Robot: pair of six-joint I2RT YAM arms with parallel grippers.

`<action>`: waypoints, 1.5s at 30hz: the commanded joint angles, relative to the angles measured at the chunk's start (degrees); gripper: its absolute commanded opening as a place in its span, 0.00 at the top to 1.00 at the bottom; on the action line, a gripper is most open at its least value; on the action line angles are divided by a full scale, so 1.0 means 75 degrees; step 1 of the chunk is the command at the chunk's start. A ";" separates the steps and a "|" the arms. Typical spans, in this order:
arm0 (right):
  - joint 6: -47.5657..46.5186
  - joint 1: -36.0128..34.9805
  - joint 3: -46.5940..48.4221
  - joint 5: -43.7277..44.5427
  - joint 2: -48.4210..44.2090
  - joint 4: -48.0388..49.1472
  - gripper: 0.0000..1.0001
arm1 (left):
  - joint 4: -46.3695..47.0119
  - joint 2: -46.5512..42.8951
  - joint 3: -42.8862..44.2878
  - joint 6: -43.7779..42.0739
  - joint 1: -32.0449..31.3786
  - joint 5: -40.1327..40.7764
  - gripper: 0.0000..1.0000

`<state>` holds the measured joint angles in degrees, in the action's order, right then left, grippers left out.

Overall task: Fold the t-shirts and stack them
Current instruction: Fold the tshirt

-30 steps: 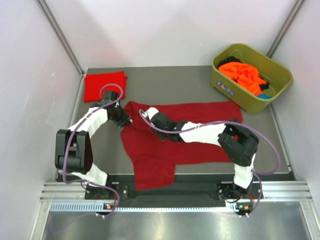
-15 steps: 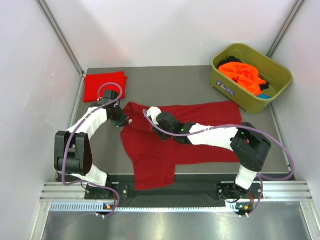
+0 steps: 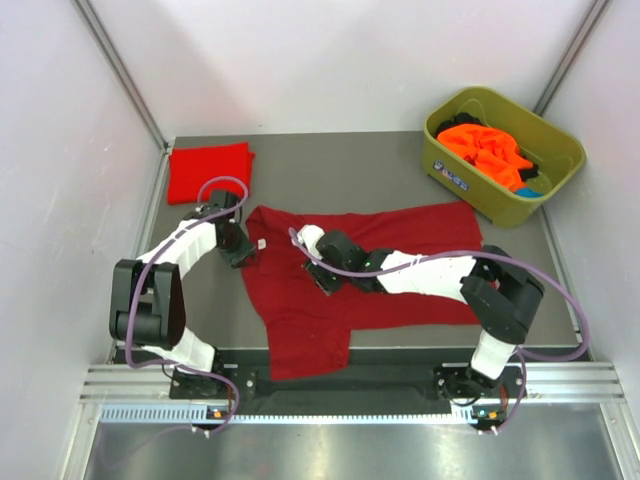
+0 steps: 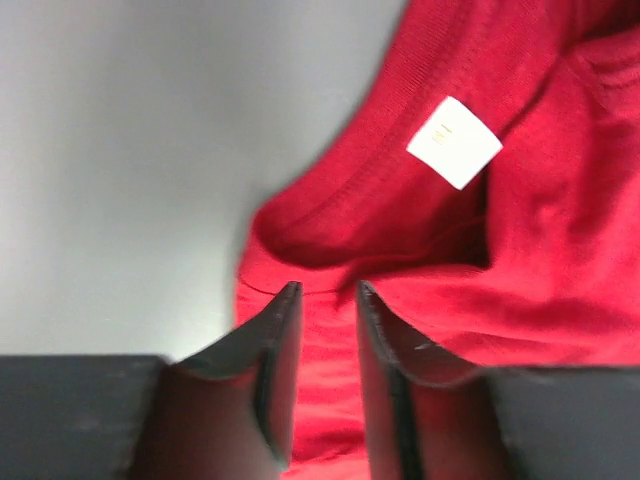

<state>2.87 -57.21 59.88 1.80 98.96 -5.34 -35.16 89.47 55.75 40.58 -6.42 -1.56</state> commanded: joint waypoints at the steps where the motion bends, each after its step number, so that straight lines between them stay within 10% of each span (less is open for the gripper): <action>1: 0.0808 -0.0001 0.0102 0.0414 -0.0689 -0.0341 0.60 | -0.0082 -0.0561 0.0031 -0.0113 0.0012 0.0688 0.64; 13: 0.3531 0.1484 0.0759 0.1752 -0.0374 -0.1058 0.59 | 0.1758 0.1416 0.1683 -0.1402 0.0035 -0.2380 0.54; 26: 0.2992 0.3760 0.1520 0.1071 0.0996 0.0044 0.60 | 0.1464 0.3668 0.4168 -0.1871 0.0035 -0.1913 0.50; 33: 0.4079 0.4650 0.1605 0.2043 0.1549 -0.0203 0.62 | 0.1430 0.4078 0.4789 -0.1907 0.0047 -0.1073 1.00; 45: 0.5090 0.4956 0.0570 0.3064 0.0436 0.0139 0.60 | 0.1935 0.4008 0.4777 -0.1051 0.0140 -0.0143 1.00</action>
<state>39.31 -20.71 63.96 20.80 106.69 -6.44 -23.62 120.29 89.65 30.65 -6.09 -5.02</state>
